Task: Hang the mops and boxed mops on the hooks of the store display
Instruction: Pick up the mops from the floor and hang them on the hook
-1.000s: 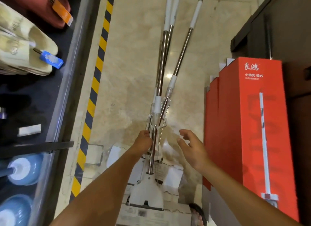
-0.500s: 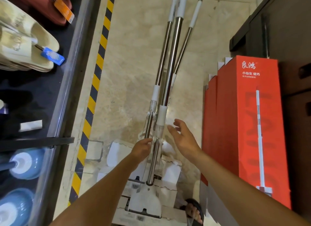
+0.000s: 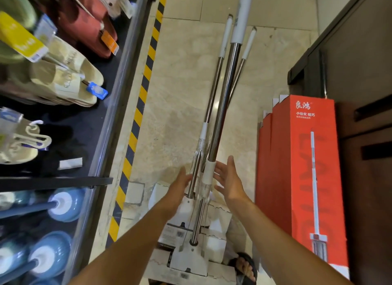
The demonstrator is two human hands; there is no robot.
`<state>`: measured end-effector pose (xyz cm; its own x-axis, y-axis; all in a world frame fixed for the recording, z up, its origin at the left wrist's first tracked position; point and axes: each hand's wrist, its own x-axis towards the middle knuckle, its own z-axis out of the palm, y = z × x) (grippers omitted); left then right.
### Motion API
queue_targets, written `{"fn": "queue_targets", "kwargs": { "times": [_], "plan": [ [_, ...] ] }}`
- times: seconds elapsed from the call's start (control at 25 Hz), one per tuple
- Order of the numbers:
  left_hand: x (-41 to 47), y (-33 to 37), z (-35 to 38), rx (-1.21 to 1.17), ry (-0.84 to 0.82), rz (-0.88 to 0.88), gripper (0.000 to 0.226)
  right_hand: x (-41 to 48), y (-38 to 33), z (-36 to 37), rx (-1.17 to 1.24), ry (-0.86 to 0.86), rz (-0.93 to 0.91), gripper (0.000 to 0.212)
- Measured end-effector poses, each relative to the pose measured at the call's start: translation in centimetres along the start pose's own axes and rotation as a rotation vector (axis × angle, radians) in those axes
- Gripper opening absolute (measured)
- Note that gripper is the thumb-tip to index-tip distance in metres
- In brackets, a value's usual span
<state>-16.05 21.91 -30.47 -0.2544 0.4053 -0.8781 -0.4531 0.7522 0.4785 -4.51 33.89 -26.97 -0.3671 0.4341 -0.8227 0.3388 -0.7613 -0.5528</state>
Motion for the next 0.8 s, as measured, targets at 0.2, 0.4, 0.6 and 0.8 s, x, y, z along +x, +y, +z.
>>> {"fn": "queue_targets", "kwargs": {
  "times": [0.2,0.4,0.6,0.8],
  "plan": [
    [-5.6,11.4,1.0,-0.206,-0.127,0.236,0.092,-4.7,-0.2,0.8,-0.024,-0.027,0.073,0.06],
    [-11.1,15.2,2.0,-0.185,-0.173,0.301,0.098,-9.3,-0.8,0.5,-0.086,-0.099,0.104,0.066],
    [-16.8,13.5,2.8,-0.233,-0.158,0.243,0.095,-13.3,-7.9,-0.4,-0.109,-0.03,-0.161,0.078],
    [-22.5,12.7,3.2,-0.251,-0.204,0.176,0.086,-21.1,-25.1,2.6,0.203,-0.119,-0.546,0.074]
  ]
}}
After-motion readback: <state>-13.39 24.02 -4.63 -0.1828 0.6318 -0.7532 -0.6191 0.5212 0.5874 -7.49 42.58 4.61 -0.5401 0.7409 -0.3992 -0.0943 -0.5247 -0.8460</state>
